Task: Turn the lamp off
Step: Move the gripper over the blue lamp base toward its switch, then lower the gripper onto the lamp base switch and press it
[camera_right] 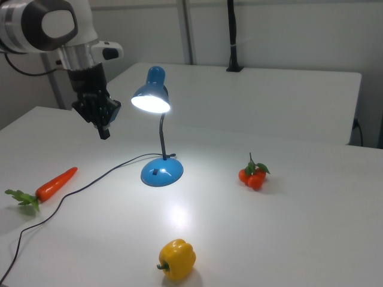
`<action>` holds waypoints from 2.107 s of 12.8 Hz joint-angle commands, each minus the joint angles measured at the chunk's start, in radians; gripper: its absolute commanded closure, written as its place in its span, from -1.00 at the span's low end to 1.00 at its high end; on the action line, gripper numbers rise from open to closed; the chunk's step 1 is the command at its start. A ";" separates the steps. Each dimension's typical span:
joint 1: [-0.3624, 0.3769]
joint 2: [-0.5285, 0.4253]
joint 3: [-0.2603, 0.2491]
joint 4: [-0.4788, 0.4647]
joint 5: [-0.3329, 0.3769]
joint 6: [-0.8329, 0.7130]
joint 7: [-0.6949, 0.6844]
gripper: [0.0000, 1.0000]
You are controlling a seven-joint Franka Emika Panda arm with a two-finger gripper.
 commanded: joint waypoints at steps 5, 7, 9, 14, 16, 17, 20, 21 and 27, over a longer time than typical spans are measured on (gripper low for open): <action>-0.012 0.073 -0.001 -0.069 0.003 0.187 0.008 1.00; -0.012 0.097 -0.001 -0.107 0.003 0.269 0.010 1.00; -0.016 0.113 -0.001 -0.168 0.003 0.387 0.016 1.00; -0.012 0.205 0.007 -0.267 0.003 0.688 0.033 1.00; -0.006 0.246 0.009 -0.267 0.003 0.772 0.063 1.00; -0.004 0.264 0.009 -0.265 0.003 0.804 0.071 1.00; -0.001 0.301 0.012 -0.261 0.003 0.892 0.074 1.00; 0.001 0.321 0.012 -0.259 0.003 0.928 0.074 1.00; 0.019 0.383 0.012 -0.235 0.001 1.050 0.074 1.00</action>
